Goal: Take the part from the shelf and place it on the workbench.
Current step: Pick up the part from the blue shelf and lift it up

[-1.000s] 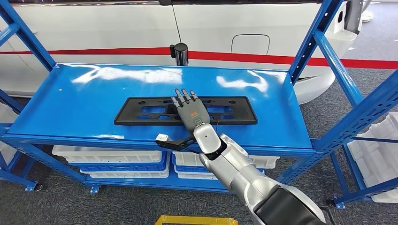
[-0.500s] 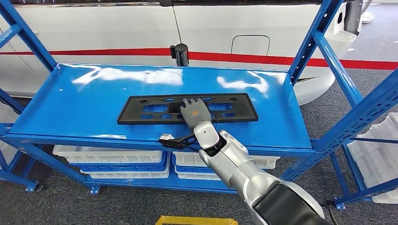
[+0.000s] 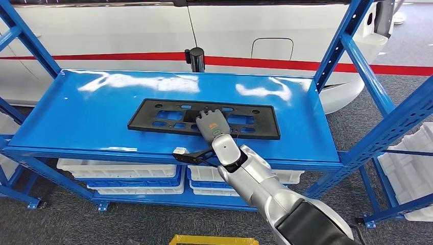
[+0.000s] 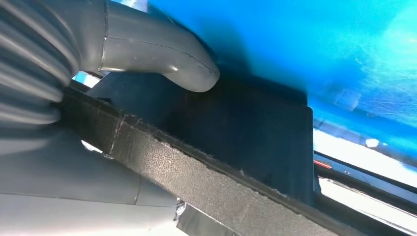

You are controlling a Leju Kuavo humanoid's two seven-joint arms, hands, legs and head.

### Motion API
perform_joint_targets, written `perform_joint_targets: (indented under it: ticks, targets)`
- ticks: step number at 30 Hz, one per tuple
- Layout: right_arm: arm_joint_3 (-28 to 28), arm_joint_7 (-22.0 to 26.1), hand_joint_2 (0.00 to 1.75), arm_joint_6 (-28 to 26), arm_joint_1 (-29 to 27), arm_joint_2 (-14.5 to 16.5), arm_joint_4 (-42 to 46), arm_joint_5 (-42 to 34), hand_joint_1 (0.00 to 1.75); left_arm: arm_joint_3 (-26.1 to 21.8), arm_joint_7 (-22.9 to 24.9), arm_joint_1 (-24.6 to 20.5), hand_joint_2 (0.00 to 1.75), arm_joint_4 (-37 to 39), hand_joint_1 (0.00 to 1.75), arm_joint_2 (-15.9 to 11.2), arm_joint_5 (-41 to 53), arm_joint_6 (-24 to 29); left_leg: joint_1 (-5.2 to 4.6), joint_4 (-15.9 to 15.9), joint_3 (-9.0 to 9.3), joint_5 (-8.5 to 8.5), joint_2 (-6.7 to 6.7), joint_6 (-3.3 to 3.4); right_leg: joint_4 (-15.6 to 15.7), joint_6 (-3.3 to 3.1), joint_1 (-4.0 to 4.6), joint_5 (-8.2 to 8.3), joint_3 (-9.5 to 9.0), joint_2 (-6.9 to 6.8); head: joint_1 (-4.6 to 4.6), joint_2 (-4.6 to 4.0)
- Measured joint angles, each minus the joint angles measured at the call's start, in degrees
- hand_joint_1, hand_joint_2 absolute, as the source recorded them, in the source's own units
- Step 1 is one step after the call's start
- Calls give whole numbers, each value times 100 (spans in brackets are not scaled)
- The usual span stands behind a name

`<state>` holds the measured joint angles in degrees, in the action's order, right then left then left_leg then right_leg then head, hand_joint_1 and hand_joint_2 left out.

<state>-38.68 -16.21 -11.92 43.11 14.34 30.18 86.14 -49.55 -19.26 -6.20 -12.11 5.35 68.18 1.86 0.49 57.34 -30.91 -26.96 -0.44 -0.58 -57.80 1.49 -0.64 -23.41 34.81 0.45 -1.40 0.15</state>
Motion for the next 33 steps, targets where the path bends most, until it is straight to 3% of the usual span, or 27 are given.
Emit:
perform_joint_targets:
  ticks: [4, 11, 15, 20, 23, 27, 30, 33]
  targets:
    - [28, -31, 175, -667, -194, -52, 143, 45, 175, 2, -17, 0, 0, 0, 0, 5, 27, 10, 0, 0, -14, -1, 0, 0, 0, 0, 0, 0, 11, 0, 1, 0]
    - [172, 32, 175, -1117, -451, -128, 420, -96, 175, 4, -28, -6, 0, 0, 0, 16, 67, 51, 0, 0, -26, -1, -1, 0, 0, 0, 0, 0, 21, 0, 1, 0]
    - [414, 227, 175, -1958, -685, -192, 744, -270, 175, 15, -40, -5, 0, 0, 0, 25, 73, 89, 0, 0, -34, -1, -1, 0, 1, 0, 0, 0, 28, 0, 1, 0]
    - [896, 686, 175, -2643, -1043, -264, 1581, -626, 175, 36, -72, 4, 0, 0, 0, 39, 67, 139, 0, 0, -41, -4, -1, 0, 2, 1, -1, 0, 33, -1, 1, 0]
    - [1134, 1132, 175, -2710, -1270, -284, 2183, -1151, 175, 37, -100, 13, 0, 0, 0, 43, 37, 172, 0, 0, -43, -4, -2, 0, 2, 1, -1, -1, 34, -1, 1, 0]
    - [1331, 1971, 175, -2713, -1654, -287, 3233, -2457, 175, 35, -163, 54, 0, 0, 0, 44, -23, 196, 0, 0, -46, -5, -2, -1, 2, 1, -1, -1, 38, -1, 1, 0]
    - [1354, 2166, 175, -2695, -1818, -299, 3869, -2911, 175, 35, -185, 88, 0, 0, 0, 43, -40, 199, 0, 0, -47, -7, -1, -3, 2, 1, -1, -1, 40, 0, 1, 0]
    - [1356, 2436, 175, -2631, -1949, -326, 4347, -3513, 175, 31, -201, 103, 131, 0, 0, 42, -72, 168, 0, 0, -49, -7, -3, -4, 3, 1, -1, -1, 41, -1, 1, 0]
